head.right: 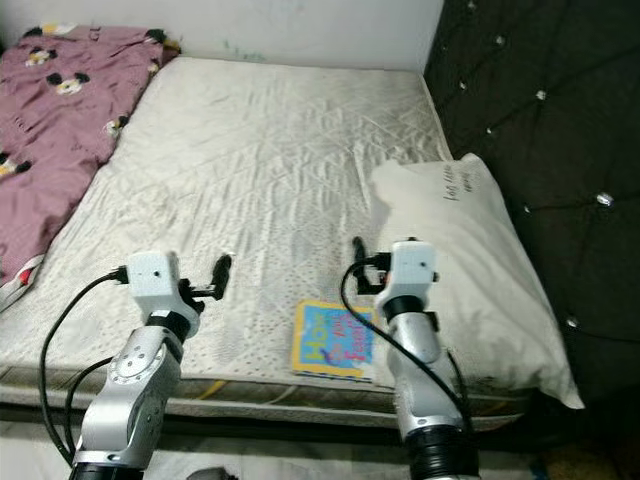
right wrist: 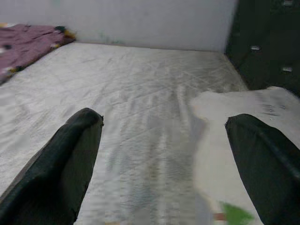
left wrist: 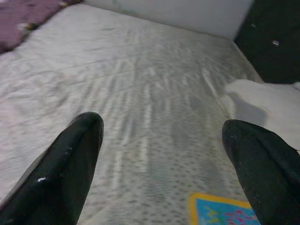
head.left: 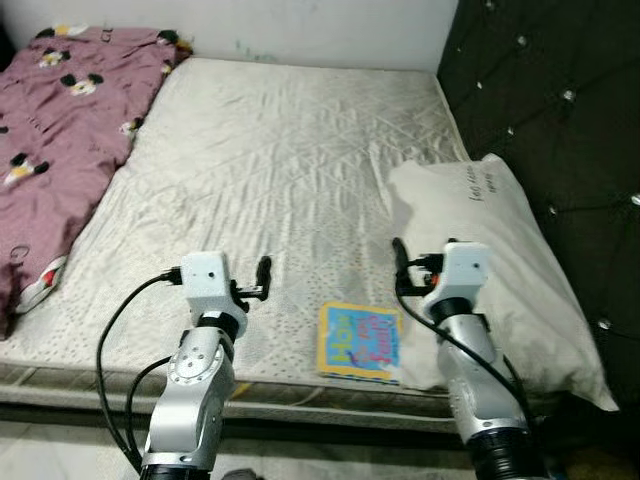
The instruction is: Clean up the room
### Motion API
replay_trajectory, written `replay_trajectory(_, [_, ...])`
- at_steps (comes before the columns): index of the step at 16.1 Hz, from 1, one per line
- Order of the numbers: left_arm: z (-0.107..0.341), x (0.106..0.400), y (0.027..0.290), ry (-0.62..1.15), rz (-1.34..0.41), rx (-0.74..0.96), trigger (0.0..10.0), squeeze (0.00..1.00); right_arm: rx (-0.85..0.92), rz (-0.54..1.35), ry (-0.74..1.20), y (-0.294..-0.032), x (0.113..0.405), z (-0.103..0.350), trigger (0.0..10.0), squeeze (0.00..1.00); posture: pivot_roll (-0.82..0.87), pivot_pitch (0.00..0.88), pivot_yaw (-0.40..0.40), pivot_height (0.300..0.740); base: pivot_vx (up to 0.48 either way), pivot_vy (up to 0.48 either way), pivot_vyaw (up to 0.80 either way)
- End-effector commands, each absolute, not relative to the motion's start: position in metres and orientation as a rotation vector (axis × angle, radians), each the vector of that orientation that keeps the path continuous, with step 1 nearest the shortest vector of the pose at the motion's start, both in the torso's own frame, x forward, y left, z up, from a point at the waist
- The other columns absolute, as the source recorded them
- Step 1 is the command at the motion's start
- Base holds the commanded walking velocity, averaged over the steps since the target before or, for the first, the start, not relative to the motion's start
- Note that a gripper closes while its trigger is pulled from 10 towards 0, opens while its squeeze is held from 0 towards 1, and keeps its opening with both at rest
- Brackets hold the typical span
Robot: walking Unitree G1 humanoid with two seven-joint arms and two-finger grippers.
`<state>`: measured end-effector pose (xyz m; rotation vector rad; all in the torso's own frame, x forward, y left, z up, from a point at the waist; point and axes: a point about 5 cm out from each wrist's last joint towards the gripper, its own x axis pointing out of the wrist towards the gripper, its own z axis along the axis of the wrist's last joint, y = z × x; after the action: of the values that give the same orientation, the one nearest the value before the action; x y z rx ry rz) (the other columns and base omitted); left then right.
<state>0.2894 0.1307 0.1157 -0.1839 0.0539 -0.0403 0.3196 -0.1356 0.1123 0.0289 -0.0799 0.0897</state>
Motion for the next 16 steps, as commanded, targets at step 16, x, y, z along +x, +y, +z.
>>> replay_trajectory(16, [0.1113, 0.2907, 0.1313, 0.056, -0.019, -0.213, 10.0, 0.0, 0.019, 0.134, -0.04, -0.1263, 0.3194, 0.1053, 10.0, 0.0, 0.0, 0.113, -0.011, 0.74, 0.0, 0.48, -0.06])
